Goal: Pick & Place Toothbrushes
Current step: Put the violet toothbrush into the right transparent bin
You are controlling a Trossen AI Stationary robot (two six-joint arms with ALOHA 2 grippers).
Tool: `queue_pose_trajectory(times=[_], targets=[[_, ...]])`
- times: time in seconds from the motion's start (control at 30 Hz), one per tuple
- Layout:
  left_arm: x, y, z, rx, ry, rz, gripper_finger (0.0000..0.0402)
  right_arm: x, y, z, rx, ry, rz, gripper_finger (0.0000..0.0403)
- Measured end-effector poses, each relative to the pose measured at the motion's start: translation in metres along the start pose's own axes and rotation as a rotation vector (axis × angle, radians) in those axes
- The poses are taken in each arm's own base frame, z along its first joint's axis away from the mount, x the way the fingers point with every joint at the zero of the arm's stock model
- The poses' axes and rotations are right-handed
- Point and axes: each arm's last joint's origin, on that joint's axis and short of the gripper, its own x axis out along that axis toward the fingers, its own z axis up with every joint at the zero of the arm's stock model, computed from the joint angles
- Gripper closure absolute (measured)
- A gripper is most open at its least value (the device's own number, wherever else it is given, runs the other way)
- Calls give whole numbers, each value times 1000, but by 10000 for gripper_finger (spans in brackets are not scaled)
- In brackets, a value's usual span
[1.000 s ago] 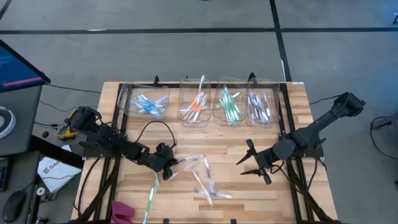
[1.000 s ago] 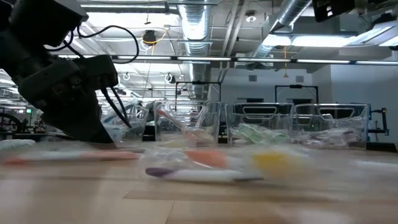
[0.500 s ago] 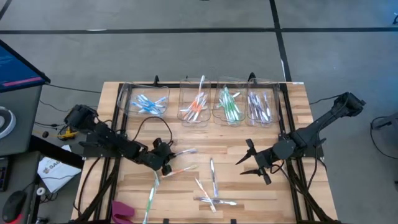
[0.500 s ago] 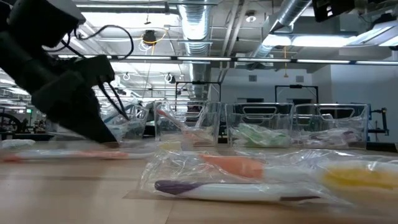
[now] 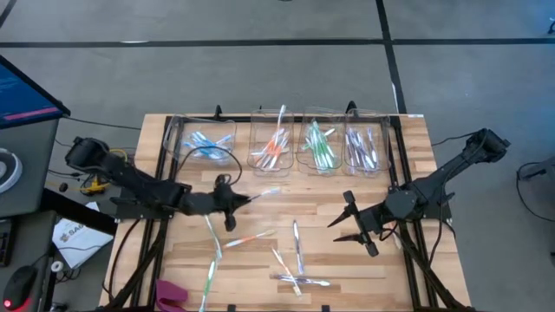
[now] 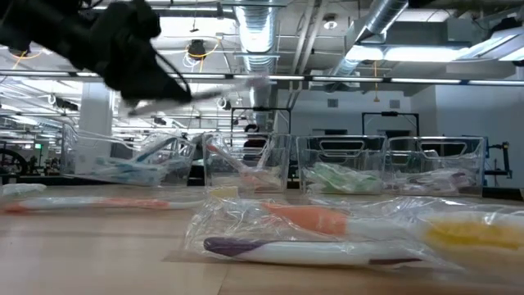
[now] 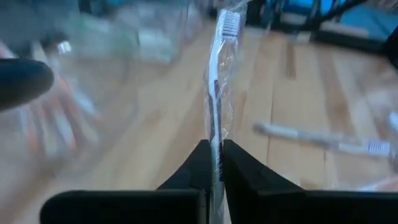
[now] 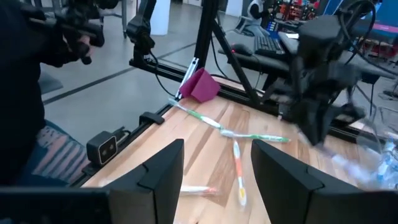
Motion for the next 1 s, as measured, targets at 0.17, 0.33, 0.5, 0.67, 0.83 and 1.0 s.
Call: queue_pose_trajectory(times=[0.17,0.33,0.5,0.67,0.83,1.0], targets=[[-9,2,23,99,-149,-32,389,0,0,0,0,1,4,221],[-10,3,32,180,-219,-63,389,0,-2,-1,-39,3,-7,221],[-9,4,44,239,-316,-117,389,5,-17,-5,-10,38,-140,225],[-7,5,48,266,-350,-228,389,15,-34,-13,-13,72,-243,234],[-4,5,50,331,-389,-210,389,27,-50,-23,-15,96,-314,236],[7,13,50,342,-395,-203,389,34,-67,-27,3,77,-390,215]])
